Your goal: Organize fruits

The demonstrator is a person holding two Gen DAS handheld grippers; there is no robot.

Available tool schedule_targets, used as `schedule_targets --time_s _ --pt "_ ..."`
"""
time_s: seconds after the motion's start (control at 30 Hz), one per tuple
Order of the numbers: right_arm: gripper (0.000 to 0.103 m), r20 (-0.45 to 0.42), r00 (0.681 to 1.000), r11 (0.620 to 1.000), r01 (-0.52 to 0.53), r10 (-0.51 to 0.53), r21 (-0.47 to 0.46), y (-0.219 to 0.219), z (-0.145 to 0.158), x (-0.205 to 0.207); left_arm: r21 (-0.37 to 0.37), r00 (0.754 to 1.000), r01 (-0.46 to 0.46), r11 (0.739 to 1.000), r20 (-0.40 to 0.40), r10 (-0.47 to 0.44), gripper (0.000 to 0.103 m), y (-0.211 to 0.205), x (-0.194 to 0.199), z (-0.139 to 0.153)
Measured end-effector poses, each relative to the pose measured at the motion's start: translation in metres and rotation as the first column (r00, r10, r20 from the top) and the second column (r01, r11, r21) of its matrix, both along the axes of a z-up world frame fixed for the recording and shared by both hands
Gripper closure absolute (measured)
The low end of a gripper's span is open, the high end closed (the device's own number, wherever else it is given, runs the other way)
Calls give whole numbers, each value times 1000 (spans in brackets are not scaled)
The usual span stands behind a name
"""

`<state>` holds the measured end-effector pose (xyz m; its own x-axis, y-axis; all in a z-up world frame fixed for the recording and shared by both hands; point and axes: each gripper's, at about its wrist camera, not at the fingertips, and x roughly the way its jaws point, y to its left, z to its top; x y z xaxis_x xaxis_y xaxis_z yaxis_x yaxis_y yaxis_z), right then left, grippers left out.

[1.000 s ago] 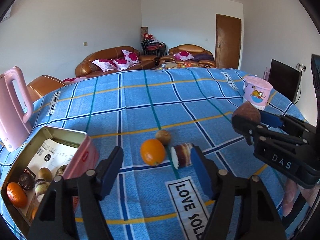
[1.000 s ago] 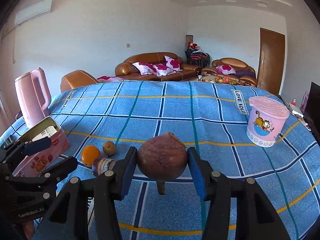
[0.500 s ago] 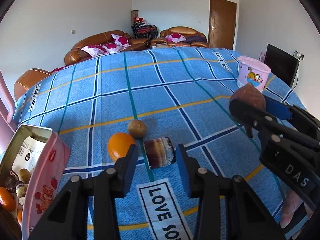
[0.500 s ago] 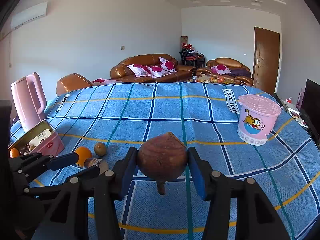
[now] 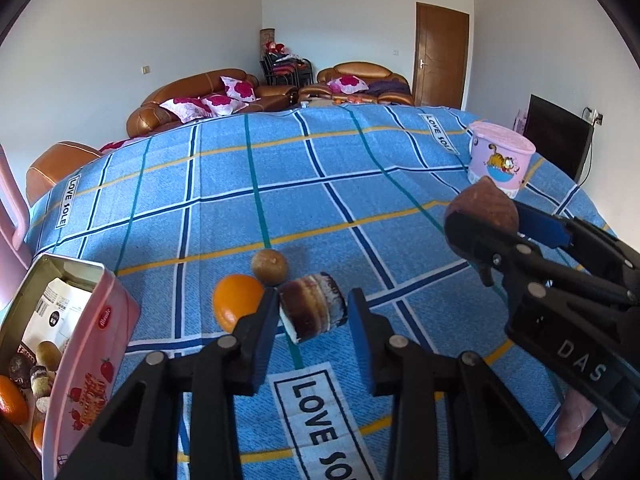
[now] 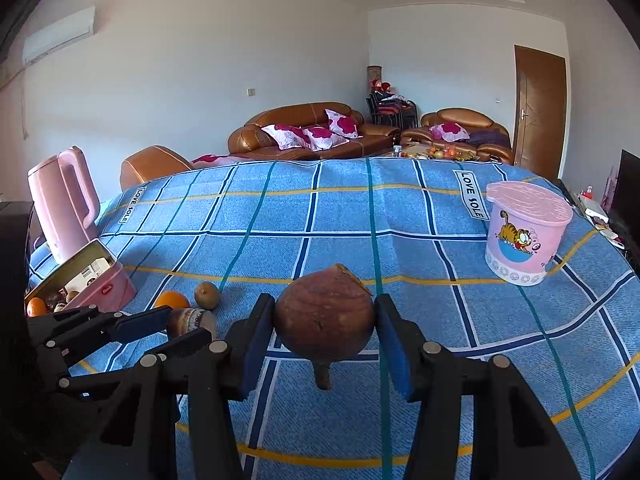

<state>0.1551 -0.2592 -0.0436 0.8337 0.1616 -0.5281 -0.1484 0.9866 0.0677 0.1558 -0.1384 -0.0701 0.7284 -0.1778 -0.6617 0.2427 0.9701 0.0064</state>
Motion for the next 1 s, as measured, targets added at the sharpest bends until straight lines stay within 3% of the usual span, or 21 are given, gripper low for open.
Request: schedule_targets --time_s 1.0 --pt "50 124 991 999 -42 42 -3 2 10 -20 -61 986 -42 997 160 51 66 15 -22 19"
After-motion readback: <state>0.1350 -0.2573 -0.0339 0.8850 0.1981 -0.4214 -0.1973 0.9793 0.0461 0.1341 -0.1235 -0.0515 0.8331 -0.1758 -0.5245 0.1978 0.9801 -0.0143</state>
